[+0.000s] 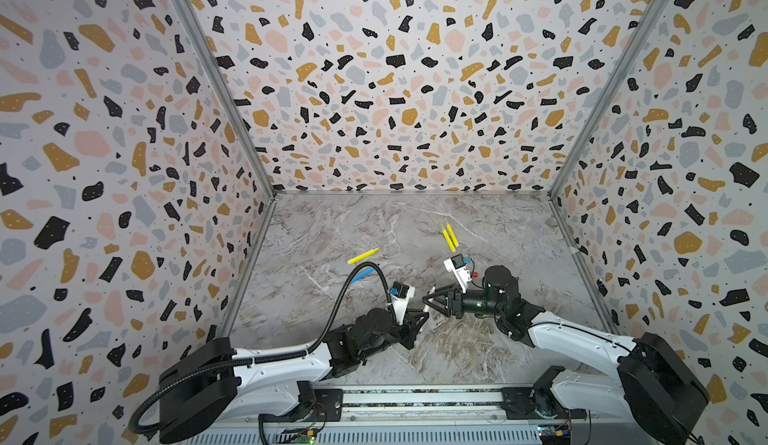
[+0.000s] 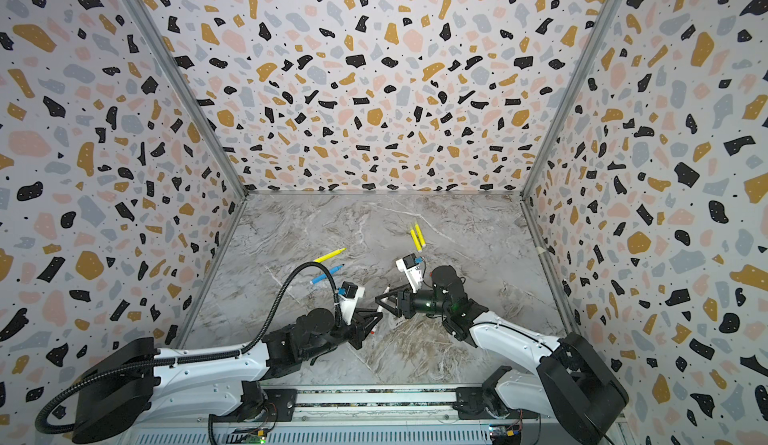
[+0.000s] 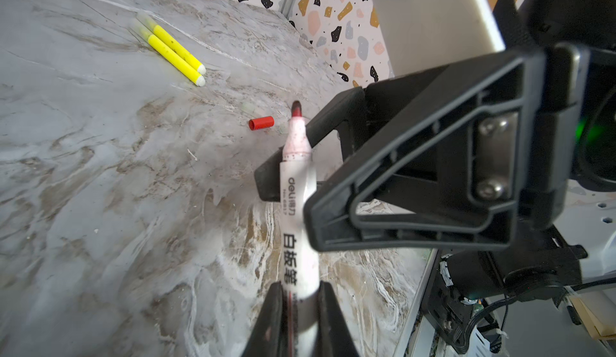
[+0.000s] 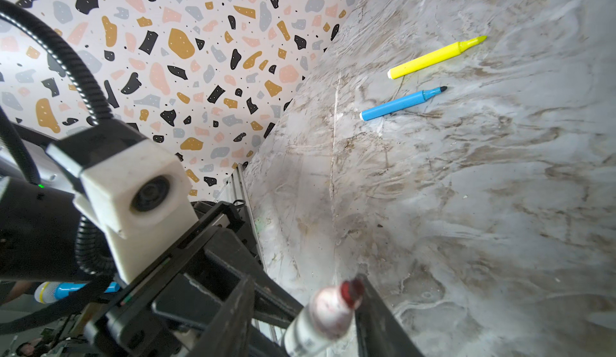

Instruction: Insert the pens into the pen caps

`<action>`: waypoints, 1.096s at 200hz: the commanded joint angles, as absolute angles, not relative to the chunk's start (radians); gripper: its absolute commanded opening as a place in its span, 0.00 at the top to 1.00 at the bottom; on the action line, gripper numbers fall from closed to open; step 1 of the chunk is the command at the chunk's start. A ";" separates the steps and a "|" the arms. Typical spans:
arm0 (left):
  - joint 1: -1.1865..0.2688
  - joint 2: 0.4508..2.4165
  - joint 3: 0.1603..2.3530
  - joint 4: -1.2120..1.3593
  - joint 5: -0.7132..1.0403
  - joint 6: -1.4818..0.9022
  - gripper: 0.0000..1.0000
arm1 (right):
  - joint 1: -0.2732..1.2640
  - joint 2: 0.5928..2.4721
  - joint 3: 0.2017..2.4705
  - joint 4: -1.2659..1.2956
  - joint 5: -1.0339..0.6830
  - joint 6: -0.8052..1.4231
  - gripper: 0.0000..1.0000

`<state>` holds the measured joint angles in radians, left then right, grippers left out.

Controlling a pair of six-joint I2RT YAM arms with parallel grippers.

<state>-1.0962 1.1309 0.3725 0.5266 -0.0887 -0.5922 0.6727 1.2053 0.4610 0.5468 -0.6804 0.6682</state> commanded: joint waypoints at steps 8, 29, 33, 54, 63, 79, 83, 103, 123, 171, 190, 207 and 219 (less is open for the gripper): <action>-1.104 1.130 0.407 0.596 -0.113 -0.589 0.86 | 0.689 1.211 0.486 0.577 -0.681 0.675 0.55; -1.104 1.131 0.406 0.601 -0.114 -0.591 0.86 | 0.705 1.219 0.486 0.590 -0.680 0.681 0.60; -1.104 1.131 0.407 0.601 -0.114 -0.591 0.86 | 0.709 1.221 0.486 0.594 -0.680 0.683 0.62; -1.106 1.128 0.404 0.599 -0.120 -0.593 0.86 | 0.717 1.227 0.487 0.601 -0.675 0.688 0.72; -1.106 1.124 0.399 0.601 -0.128 -0.595 0.85 | 0.721 1.226 0.486 0.603 -0.672 0.690 0.78; -1.108 1.114 0.388 0.606 -0.140 -0.603 0.85 | 0.725 1.226 0.484 0.604 -0.670 0.690 0.88; -1.108 1.112 0.386 0.608 -0.142 -0.605 0.85 | 0.726 1.225 0.483 0.604 -0.670 0.690 0.89; -1.108 1.111 0.383 0.605 -0.136 -0.611 0.78 | 0.726 1.216 0.483 0.595 -0.664 0.687 0.91; -1.108 1.121 0.386 0.600 -0.116 -0.612 0.69 | 0.726 1.202 0.491 0.573 -0.651 0.674 0.91; -1.108 1.147 0.393 0.606 -0.103 -0.624 0.67 | 0.726 1.183 0.503 0.551 -0.653 0.664 0.91; -1.108 1.157 0.400 0.604 -0.101 -0.624 0.68 | 0.726 1.178 0.503 0.554 -0.657 0.667 0.91; -1.108 1.161 0.402 0.607 -0.100 -0.624 0.69 | 0.726 1.177 0.500 0.555 -0.658 0.669 0.91; -1.108 1.161 0.404 0.608 -0.102 -0.624 0.71 | 0.727 1.179 0.498 0.560 -0.658 0.669 0.91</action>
<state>-1.1027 1.1572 0.3771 0.5579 -0.1089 -0.6220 0.7204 1.2064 0.4648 0.5507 -0.6579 0.6846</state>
